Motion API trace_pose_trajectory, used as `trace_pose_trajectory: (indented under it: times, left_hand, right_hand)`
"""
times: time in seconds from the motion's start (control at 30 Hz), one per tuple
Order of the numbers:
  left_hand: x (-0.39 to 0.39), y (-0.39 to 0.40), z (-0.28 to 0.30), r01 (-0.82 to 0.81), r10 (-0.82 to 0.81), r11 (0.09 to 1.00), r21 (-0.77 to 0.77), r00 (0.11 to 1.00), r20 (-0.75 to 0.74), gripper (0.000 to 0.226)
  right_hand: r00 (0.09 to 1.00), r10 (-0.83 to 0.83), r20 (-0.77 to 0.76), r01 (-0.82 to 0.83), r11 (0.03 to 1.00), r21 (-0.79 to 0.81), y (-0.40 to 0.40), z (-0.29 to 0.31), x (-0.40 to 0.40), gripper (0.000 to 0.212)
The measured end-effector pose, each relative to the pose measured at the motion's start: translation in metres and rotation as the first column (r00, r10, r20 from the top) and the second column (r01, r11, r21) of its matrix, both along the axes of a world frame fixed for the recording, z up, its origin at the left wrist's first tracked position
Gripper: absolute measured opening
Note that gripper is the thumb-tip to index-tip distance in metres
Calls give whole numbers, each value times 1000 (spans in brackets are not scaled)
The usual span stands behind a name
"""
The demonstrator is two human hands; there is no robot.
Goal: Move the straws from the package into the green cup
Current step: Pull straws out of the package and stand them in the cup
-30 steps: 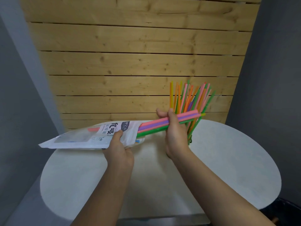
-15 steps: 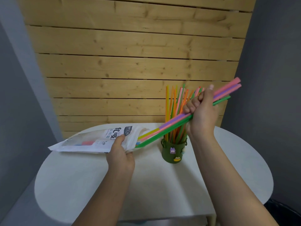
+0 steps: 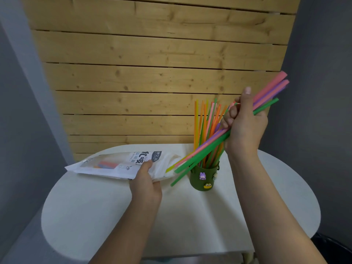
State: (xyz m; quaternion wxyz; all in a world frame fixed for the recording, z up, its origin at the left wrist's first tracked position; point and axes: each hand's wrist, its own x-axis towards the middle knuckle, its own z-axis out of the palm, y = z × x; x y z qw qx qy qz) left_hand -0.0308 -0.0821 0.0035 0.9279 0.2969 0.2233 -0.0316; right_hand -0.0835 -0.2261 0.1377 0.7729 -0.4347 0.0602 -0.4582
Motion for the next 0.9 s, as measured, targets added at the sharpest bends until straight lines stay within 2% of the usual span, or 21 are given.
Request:
trace_pose_trajectory:
  times: [0.2, 0.37, 0.53, 0.67, 0.83, 0.9]
  left_hand:
    - [-13, -13, 4, 62, -62, 998, 1, 998, 21, 54]
    - [-16, -14, 5, 92, -92, 996, -14, 996, -8, 58]
    - [-5, -2, 6, -54, 53, 998, 45, 998, 28, 52]
    - [4, 10, 4, -121, 118, 991, 65, 992, 37, 50]
    - [8, 14, 1, -124, 122, 991, 58, 992, 42, 50]
    - [7, 14, 1, -132, 129, 990, 49, 990, 54, 50]
  right_hand:
    - [1000, -16, -3, 15, 993, -113, 12, -4, 5, 14]
    - [998, -27, -49, 16, 979, -203, 24, -16, 14, 13]
    - [995, -97, -17, 89, 959, -268, 11, -3, 4, 10]
    - [980, -199, -29, 162, 865, -475, 1, -1, -1, 10]
    - [953, -266, -144, 98, 721, -686, 17, -29, 5, 16]
    - [953, -247, -175, 55, 708, -704, 23, -45, 7, 17]
